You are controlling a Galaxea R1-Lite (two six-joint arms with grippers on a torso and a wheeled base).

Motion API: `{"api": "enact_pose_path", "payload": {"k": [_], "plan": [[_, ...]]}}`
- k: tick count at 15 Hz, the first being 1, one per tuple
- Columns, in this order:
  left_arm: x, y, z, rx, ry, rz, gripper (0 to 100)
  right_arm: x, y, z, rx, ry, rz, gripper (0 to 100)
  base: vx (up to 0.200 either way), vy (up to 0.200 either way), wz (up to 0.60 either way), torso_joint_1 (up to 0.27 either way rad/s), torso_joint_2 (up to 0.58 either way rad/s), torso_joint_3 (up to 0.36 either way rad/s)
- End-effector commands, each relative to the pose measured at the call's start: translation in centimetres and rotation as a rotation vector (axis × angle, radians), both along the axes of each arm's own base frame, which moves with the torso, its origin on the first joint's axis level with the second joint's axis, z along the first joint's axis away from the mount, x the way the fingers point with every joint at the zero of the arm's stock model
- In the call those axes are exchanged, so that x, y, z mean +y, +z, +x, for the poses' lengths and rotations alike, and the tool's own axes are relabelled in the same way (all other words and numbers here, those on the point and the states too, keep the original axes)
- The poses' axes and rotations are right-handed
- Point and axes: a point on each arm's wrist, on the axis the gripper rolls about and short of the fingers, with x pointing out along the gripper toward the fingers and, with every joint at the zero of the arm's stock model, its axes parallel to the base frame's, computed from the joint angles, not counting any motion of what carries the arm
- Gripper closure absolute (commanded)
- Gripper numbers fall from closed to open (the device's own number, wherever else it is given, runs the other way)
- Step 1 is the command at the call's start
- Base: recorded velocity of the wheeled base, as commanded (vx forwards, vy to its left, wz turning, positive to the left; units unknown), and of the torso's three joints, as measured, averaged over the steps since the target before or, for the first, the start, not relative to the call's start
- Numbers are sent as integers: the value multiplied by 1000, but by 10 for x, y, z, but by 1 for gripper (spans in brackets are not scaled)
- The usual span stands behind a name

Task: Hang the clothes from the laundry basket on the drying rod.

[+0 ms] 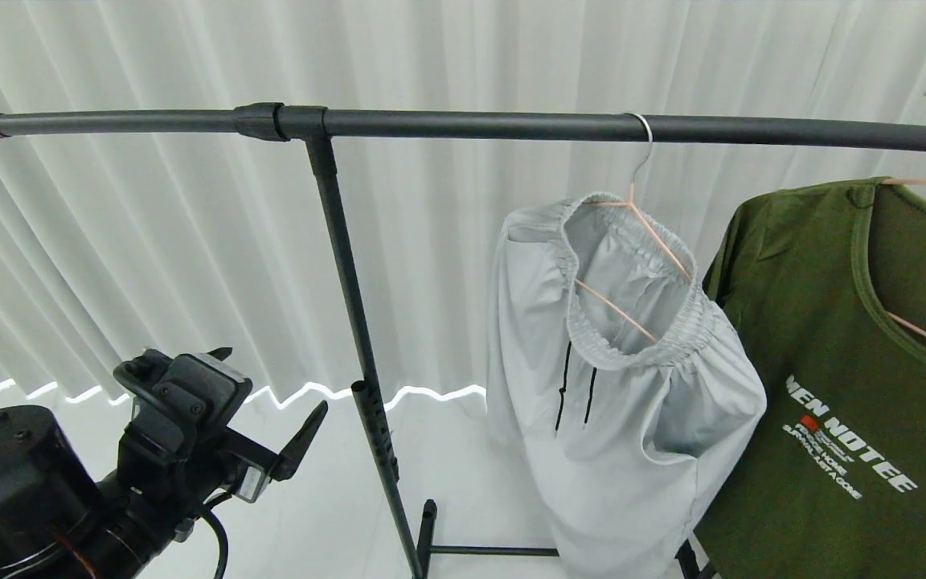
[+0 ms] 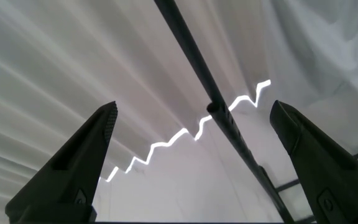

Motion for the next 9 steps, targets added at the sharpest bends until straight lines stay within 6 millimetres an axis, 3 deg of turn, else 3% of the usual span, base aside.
{"api": "enact_pose_path", "payload": {"k": [1,9], "plan": [[0,0,0,-1,-1,0,0,1,-4,13,19,1,-1,100,200,0,0,-2,-2,2],[-1,3,-3,-16,-13,-3,0,2,-18,55,93,-9,25,100,0,0,0,0,0,0]]}}
